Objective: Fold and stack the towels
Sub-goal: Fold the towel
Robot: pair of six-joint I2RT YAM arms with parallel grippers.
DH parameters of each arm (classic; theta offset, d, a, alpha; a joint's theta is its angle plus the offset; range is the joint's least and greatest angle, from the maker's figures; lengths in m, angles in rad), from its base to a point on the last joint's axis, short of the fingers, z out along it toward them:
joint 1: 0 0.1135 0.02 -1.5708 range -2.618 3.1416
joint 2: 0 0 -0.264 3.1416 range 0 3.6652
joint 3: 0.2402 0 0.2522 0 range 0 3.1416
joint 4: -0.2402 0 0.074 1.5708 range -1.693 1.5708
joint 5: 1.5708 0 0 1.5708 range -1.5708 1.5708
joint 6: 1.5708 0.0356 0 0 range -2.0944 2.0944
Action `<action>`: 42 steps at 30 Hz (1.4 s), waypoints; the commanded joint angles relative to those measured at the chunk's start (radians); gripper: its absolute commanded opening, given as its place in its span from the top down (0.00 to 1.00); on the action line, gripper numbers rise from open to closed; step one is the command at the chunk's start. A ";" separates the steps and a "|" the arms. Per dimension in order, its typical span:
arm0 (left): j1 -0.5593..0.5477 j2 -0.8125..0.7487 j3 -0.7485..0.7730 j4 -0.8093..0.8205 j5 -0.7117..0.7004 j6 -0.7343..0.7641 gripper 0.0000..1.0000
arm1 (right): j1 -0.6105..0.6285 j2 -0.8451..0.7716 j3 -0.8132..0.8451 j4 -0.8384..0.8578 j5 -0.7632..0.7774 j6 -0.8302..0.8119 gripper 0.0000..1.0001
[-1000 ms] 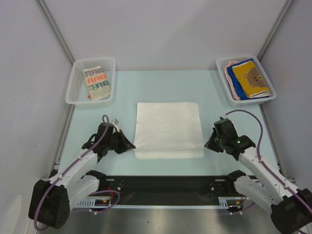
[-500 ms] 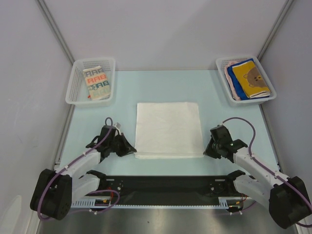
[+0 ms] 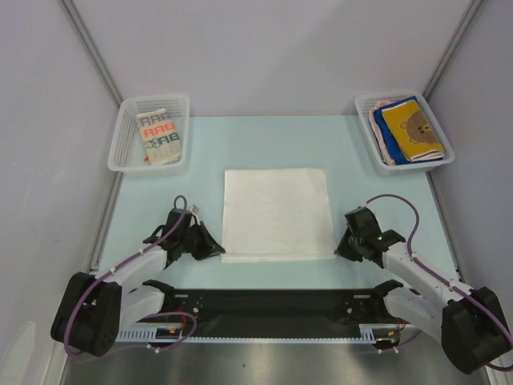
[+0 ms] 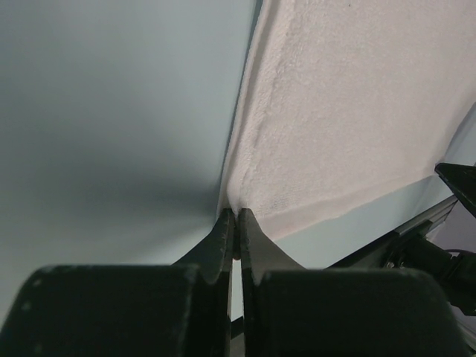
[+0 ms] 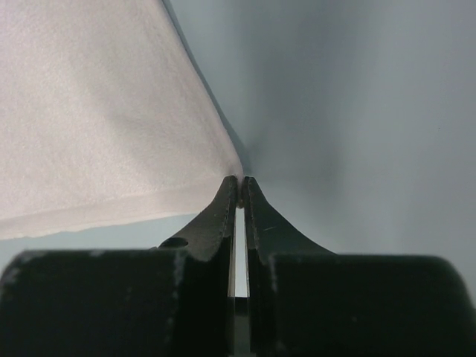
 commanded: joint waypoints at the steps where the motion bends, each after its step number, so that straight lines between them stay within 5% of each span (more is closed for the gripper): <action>1: -0.004 -0.019 -0.003 -0.008 -0.019 -0.012 0.96 | 0.000 -0.037 0.002 -0.016 0.067 0.008 1.00; 11: -0.004 -0.178 0.131 -0.205 -0.065 0.017 1.00 | -0.003 -0.091 0.122 -0.133 0.078 -0.015 1.00; 26: -0.004 -0.280 0.163 -0.290 -0.062 0.017 1.00 | -0.005 -0.177 0.224 -0.240 0.101 -0.009 1.00; 42: -0.013 -0.185 -0.020 -0.112 -0.003 -0.036 1.00 | -0.002 -0.131 0.073 -0.119 0.056 0.032 1.00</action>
